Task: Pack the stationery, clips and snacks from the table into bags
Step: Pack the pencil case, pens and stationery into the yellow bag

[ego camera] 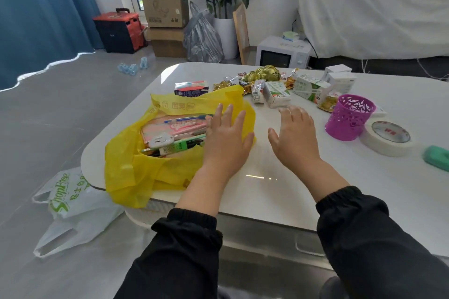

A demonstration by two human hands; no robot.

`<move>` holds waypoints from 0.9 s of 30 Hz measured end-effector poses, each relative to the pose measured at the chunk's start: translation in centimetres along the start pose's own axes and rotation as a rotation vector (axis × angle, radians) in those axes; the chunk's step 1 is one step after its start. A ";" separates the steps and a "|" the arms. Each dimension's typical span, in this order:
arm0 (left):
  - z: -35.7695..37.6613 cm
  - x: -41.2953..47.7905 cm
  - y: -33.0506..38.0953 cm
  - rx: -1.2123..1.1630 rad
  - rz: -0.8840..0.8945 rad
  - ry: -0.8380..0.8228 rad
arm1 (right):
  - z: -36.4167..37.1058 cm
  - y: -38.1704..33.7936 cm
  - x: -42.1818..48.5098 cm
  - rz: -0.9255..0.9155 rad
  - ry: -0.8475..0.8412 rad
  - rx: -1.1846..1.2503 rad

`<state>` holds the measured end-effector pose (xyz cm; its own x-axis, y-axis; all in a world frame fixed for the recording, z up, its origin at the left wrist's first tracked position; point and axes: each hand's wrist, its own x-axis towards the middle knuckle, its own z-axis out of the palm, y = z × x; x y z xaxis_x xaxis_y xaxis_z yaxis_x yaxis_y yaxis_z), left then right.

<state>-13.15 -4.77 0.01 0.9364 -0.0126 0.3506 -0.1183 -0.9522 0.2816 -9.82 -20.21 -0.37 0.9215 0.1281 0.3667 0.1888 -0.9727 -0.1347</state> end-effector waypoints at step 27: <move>7.2 0.5 5.7 0.045 0.144 -0.286 | 0.6 14.1 2.6 0.541 0.173 0.295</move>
<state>-11.03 -12.35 -4.62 0.9667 -0.2275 0.1172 -0.2478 -0.9467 0.2057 -4.60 -33.52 -1.90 0.8489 -0.4236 0.3161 -0.1796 -0.7937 -0.5812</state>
